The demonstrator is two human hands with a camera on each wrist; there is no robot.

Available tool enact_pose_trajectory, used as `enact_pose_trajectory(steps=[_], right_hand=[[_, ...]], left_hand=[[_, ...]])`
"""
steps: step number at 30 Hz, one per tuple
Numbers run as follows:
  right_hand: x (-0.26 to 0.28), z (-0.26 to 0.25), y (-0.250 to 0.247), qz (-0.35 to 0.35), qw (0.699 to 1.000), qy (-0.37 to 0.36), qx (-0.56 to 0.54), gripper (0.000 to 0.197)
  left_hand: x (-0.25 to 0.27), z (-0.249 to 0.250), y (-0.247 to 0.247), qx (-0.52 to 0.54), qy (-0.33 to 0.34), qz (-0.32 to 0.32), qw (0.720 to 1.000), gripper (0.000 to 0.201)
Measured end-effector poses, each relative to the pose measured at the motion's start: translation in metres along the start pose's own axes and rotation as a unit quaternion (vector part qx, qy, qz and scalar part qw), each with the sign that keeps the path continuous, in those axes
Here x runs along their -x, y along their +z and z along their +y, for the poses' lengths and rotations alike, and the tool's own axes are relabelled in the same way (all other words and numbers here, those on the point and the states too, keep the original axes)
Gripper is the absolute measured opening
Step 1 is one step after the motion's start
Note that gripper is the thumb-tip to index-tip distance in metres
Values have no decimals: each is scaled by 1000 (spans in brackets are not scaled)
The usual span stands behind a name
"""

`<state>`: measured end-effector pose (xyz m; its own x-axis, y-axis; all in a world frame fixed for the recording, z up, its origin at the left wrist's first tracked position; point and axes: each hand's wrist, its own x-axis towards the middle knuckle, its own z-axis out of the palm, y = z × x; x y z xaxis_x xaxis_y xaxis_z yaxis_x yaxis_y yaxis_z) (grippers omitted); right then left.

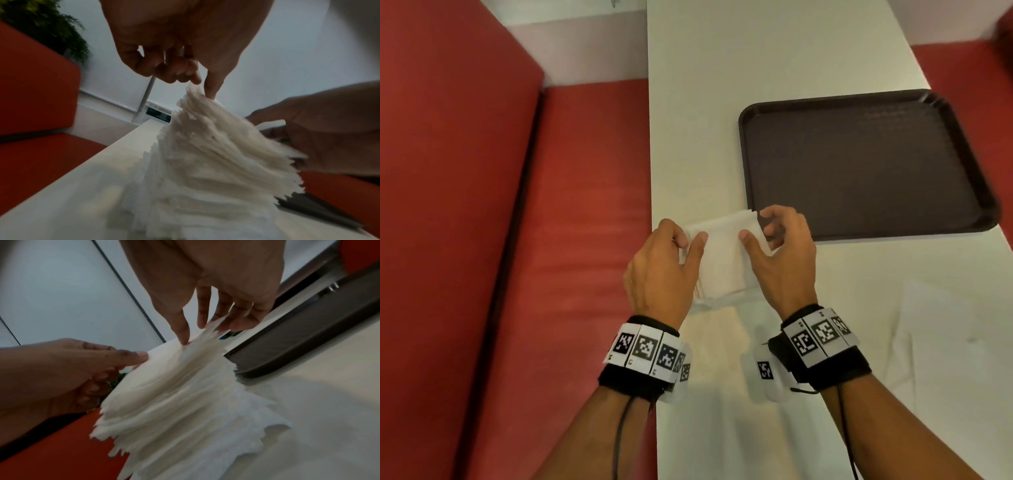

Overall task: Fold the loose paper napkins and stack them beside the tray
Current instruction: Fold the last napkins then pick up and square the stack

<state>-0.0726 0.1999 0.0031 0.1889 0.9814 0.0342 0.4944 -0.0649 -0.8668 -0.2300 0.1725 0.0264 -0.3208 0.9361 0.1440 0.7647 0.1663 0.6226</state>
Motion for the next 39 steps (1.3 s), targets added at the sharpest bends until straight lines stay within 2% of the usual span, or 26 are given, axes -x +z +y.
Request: enact_pose_trajectory(steps=[5, 10, 14, 17, 20, 22, 24, 25, 27, 29, 30, 32, 35, 39], right_hand=[[4, 4, -2, -6, 1000, 17, -8, 43], [7, -7, -11, 19, 997, 34, -60, 42], [13, -10, -29, 44, 993, 55, -98, 37], [20, 4, -66, 69, 991, 67, -93, 35], [31, 48, -131, 123, 986, 112, -9, 30], [43, 88, -181, 149, 960, 189, 145, 38], [58, 124, -220, 110, 907, 271, 304, 51], [67, 139, -237, 80, 883, 303, 350, 56], [85, 161, -259, 36, 862, 353, 361, 68], [100, 177, -268, -5, 867, 363, 341, 75], [106, 181, -268, -19, 877, 349, 329, 72], [112, 184, -263, -14, 907, 307, 287, 55], [113, 184, -260, 7, 941, 269, 205, 29], [116, 176, -276, 13, 964, 232, 126, 15]], left_hand=[[11, 7, -5, 43, -23, 9, 999, 36], [26, 8, -13, 63, -53, 23, 996, 36], [46, 12, -18, 82, -40, 36, 995, 37], [71, 25, -15, 112, -6, 23, 993, 30], [105, 41, 0, 103, 29, -33, 994, 22], [127, 55, 17, 83, 40, -80, 992, 20], [143, 65, 35, 68, 44, -119, 990, 16], [150, 71, 45, 61, 43, -139, 987, 12], [162, 81, 63, 48, 38, -188, 980, 7], [173, 89, 82, 34, 32, -248, 968, 5], [178, 94, 92, 25, 34, -277, 960, 8], [186, 106, 110, 6, 49, -319, 946, 18], [196, 127, 129, -6, 67, -325, 943, 22], [211, 148, 136, -2, 74, -299, 951, 22]])
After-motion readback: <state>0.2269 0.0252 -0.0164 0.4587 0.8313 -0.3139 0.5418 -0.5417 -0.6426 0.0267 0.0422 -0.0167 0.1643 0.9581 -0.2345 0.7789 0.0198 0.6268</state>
